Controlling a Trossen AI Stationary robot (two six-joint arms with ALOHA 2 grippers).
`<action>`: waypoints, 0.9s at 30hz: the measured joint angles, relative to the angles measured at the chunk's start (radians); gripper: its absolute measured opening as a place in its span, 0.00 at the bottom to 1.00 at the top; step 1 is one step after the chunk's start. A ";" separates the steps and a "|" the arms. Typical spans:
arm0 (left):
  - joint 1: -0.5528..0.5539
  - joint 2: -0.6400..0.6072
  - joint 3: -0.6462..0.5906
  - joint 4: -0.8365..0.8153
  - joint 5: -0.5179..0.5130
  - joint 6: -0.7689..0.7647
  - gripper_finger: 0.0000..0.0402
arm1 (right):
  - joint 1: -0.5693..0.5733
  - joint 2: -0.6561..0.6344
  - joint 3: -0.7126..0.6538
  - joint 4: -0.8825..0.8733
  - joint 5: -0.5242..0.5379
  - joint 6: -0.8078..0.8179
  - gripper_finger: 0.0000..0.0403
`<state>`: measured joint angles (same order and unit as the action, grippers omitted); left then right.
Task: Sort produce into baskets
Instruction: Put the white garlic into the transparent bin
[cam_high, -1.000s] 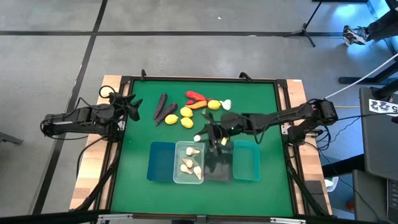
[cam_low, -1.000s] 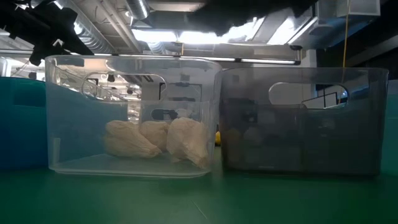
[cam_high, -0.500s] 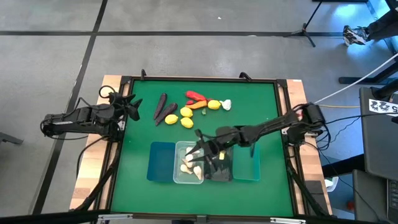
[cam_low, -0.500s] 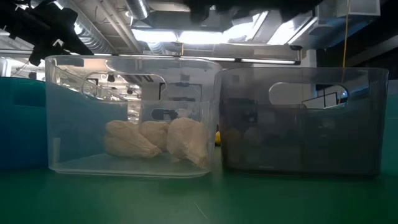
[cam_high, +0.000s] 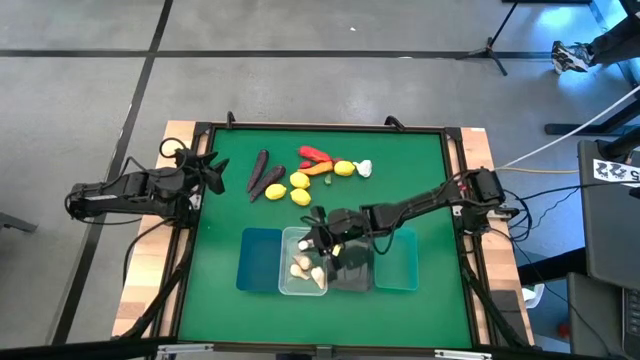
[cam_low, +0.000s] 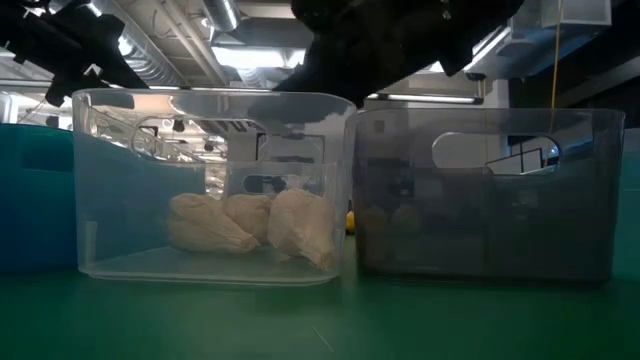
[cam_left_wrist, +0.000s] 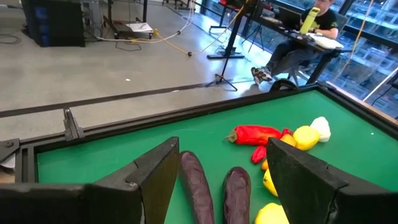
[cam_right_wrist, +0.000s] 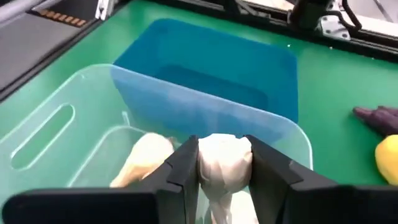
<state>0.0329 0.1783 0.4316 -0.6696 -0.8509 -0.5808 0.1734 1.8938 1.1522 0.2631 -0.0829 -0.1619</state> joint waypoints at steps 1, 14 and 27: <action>0.000 0.000 0.000 0.000 0.000 0.000 0.59 | -0.004 0.000 0.000 0.003 -0.009 0.001 0.27; 0.000 0.000 0.000 0.000 0.000 0.000 0.59 | -0.020 -0.001 0.000 -0.028 -0.008 0.023 0.55; 0.000 0.000 0.000 0.000 0.001 0.000 0.59 | -0.071 -0.148 0.201 -0.469 0.121 -0.206 0.60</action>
<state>0.0329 0.1783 0.4316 -0.6701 -0.8501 -0.5804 0.1025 1.7463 1.3533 -0.2061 0.0382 -0.3679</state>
